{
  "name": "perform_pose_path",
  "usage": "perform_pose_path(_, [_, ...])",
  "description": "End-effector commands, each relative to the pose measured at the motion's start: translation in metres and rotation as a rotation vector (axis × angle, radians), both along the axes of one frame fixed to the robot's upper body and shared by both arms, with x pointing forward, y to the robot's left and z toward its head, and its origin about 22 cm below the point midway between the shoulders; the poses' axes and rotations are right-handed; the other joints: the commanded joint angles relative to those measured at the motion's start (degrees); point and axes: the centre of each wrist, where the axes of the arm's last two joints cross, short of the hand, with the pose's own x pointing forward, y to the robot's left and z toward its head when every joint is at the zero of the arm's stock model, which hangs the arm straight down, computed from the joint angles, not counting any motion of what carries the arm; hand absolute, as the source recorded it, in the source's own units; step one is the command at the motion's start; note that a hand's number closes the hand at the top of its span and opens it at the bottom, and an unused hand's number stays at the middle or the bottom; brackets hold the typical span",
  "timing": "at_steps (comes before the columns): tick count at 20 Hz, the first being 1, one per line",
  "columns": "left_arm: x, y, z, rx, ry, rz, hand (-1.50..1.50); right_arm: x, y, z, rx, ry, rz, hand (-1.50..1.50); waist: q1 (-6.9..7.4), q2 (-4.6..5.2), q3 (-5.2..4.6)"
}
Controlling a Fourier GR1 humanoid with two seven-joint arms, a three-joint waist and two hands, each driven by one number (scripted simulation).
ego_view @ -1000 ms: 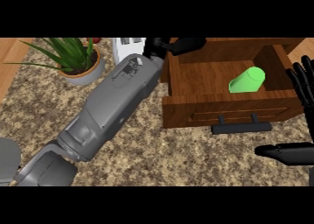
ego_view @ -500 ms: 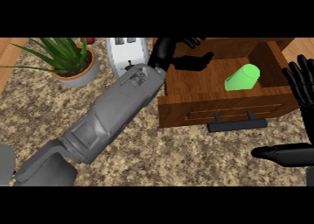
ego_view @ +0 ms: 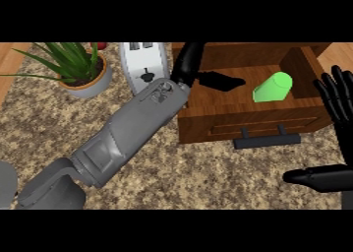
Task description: Pick up the cup, place it into the drawer and close the drawer
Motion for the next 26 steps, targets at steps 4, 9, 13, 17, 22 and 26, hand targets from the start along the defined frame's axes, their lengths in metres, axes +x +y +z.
perform_pose_path(4, [-0.008, -0.016, 0.022, -0.124, -0.085, -0.026, -1.5, -0.008, -0.004, 0.011, 0.075, 0.015, 0.143, 1.5, 0.93, -0.47, -0.04])
perform_pose_path(9, [-0.007, -0.016, 0.03, -0.176, -0.104, -0.032, -1.5, -0.024, -0.005, 0.028, -0.082, -0.001, 0.161, 1.5, 3.2, -1.04, -0.09])
perform_pose_path(13, [-0.011, -0.01, 0.021, -0.225, -0.05, -0.033, -1.5, -0.032, -0.009, 0.032, -0.241, 0.032, 0.169, 1.5, 4.56, -1.31, -0.11])
perform_pose_path(17, [0.005, 0.035, 0.042, -0.263, -0.05, 0.007, -1.5, -0.04, -0.002, 0.042, -0.36, 0.041, 0.109, 1.5, 5.4, -1.54, -0.16])
perform_pose_path(22, [0.003, 0.072, 0.049, -0.283, -0.047, 0.026, -1.5, -0.027, 0.018, 0.032, -0.444, 0.062, 0.034, 1.5, 6.22, -1.36, -0.13])
perform_pose_path(26, [-0.01, 0.102, 0.046, -0.312, -0.05, 0.042, -1.5, -0.002, 0.019, 0.006, -0.486, 0.071, 0.007, 1.5, 7.05, -1.35, -0.07])
